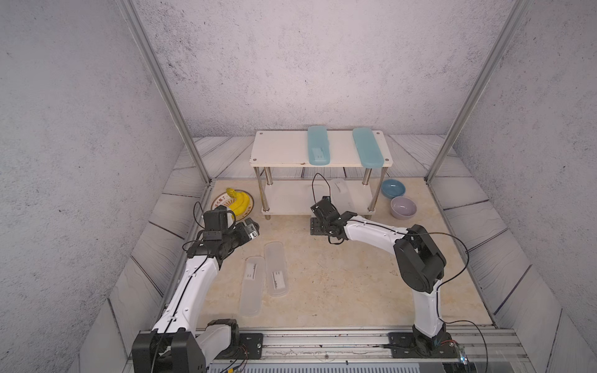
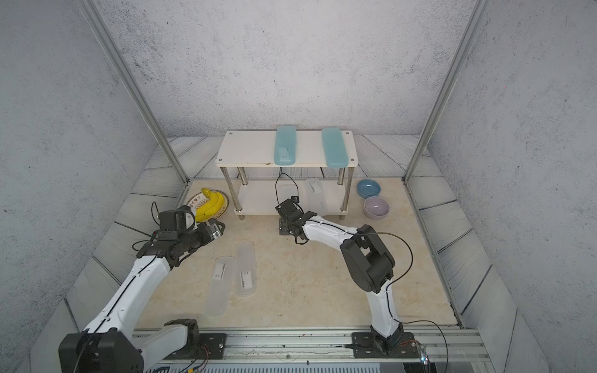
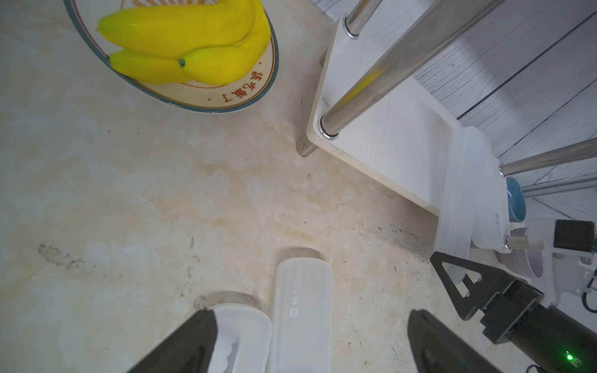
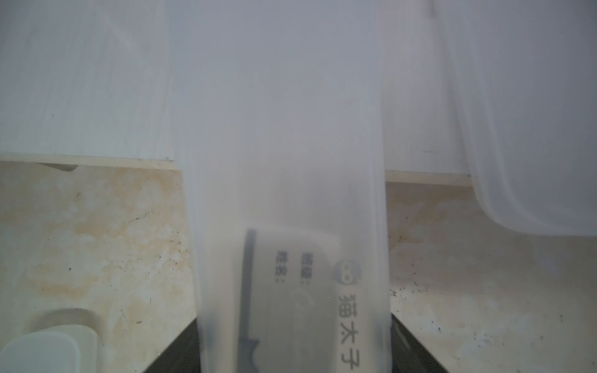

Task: Place the pencil cases on the shelf according to color
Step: Place the pencil case on the shelf.

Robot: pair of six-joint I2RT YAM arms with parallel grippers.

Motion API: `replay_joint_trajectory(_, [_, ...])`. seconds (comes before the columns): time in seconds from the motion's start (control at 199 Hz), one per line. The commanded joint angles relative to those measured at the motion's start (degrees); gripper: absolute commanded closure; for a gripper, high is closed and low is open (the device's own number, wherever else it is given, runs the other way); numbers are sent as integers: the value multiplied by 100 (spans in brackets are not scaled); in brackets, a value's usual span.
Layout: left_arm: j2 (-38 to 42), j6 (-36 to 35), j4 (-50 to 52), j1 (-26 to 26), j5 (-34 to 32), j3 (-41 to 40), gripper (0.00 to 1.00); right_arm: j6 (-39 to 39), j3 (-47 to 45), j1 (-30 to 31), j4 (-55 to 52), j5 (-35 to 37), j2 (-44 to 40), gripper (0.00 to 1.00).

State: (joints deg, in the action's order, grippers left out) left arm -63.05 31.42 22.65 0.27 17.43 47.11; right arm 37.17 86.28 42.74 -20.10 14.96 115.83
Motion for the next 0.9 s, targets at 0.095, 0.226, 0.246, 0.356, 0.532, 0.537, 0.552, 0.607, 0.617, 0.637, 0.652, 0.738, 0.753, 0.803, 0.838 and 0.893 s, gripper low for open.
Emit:
replay_joint_trajectory(0.095, [-110, 86, -177, 35, 205, -85, 1, 166, 573, -130, -177, 97, 400, 42])
replay_joint_trajectory(0.226, [-103, 84, -178, 37, 239, -53, 1, 204, 789, -161, -397, -36, 496, 15])
replay_joint_trajectory(0.246, [-103, 84, -170, 39, 234, -46, 1, 204, 800, -161, -405, -60, 478, 13])
replay_joint_trajectory(0.356, [-83, 81, -183, 29, 243, -62, 1, 159, 803, -161, -441, -177, 314, 7])
replay_joint_trajectory(0.532, [-81, 84, -176, 36, 253, -57, 1, 173, 816, -161, -734, -195, -98, 2])
replay_joint_trajectory(0.537, [-79, 79, -179, 35, 257, -55, 1, 170, 814, -161, -746, -195, -110, 2])
replay_joint_trajectory(0.552, [-79, 83, -184, 42, 260, -61, 1, 170, 804, -161, -786, -203, -139, 2])
replay_joint_trajectory(0.607, [-69, 80, -183, 39, 261, -61, 1, 219, 781, -159, -962, -243, -257, 2])
replay_joint_trajectory(0.617, [-68, 83, -178, 31, 261, -62, 1, 220, 767, -161, -1003, -251, -285, 2])
replay_joint_trajectory(0.637, [-70, 84, -186, 35, 261, -62, 1, 227, 736, -161, -1048, -274, -323, 2])
replay_joint_trajectory(0.652, [-70, 84, -186, 33, 263, -60, 1, 226, 708, -161, -1084, -294, -357, 2])
replay_joint_trajectory(0.738, [-65, 80, -179, 35, 269, -61, 1, 270, 419, -155, -1208, -316, -601, 3])
replay_joint_trajectory(0.753, [-52, 80, -175, 39, 268, -62, 1, 280, 352, -160, -1214, -325, -649, 4])
replay_joint_trajectory(0.803, [-41, 83, -169, 42, 268, -62, 1, 295, 115, -159, -1173, -366, -810, 5])
replay_joint_trajectory(0.838, [-29, 79, -175, 35, 267, -71, 1, 312, -36, -152, -1129, -428, -926, 6])
replay_joint_trajectory(0.893, [-7, 84, -165, 34, 264, -73, 1, 343, -294, -154, -1085, -501, -1083, 7])
